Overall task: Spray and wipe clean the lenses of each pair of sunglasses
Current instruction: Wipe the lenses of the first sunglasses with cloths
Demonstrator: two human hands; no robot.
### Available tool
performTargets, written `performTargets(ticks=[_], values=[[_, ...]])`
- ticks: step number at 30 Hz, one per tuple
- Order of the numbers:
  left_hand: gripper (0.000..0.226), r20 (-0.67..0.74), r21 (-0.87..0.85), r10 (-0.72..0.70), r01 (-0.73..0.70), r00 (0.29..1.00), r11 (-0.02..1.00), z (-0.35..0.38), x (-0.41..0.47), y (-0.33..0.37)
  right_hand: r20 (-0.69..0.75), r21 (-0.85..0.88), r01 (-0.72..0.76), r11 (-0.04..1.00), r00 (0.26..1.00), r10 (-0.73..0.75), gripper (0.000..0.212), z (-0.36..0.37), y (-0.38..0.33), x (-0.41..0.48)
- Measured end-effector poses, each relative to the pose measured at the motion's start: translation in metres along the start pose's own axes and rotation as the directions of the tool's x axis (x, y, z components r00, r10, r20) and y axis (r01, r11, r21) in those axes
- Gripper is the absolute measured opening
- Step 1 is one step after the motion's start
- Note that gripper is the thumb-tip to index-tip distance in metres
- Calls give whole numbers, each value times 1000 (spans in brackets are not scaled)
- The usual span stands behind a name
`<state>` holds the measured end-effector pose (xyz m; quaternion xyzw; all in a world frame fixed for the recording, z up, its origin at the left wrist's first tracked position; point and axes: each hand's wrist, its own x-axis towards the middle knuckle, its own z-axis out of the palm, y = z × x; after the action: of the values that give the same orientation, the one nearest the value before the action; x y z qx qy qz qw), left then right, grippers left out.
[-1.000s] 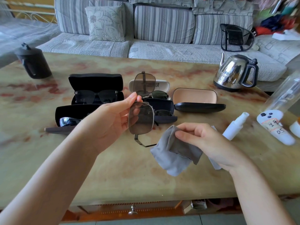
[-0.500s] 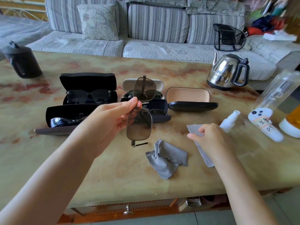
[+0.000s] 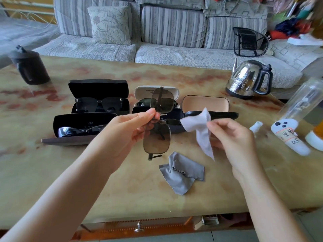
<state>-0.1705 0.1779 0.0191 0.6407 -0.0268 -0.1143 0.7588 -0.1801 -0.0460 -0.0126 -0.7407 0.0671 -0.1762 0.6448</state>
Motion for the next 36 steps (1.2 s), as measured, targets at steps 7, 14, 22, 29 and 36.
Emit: performTargets(ticks=[7, 14, 22, 29, 36], values=[[19, -82, -54, 3, -7, 997, 999, 12, -3, -4, 206, 397, -93, 913, 978, 10, 21, 35, -35, -44], [28, -56, -119, 7, -14, 998, 993, 21, -7, -7, 239, 422, -136, 896, 970, 34, 35, 49, -38, -59], [40, -41, -131, 61, -66, 997, 989, 31, -11, -14, 146, 371, -269, 889, 962, 230, 67, 57, -30, -57], [39, 14, -188, 74, -70, 997, 980, 32, -15, -12, 300, 99, -314, 944, 914, 272, 53, 53, -28, -54], [41, 32, -112, 16, -12, 999, 994, 34, -16, -14, 432, 212, -398, 893, 857, 279, 44, 43, -37, -47]])
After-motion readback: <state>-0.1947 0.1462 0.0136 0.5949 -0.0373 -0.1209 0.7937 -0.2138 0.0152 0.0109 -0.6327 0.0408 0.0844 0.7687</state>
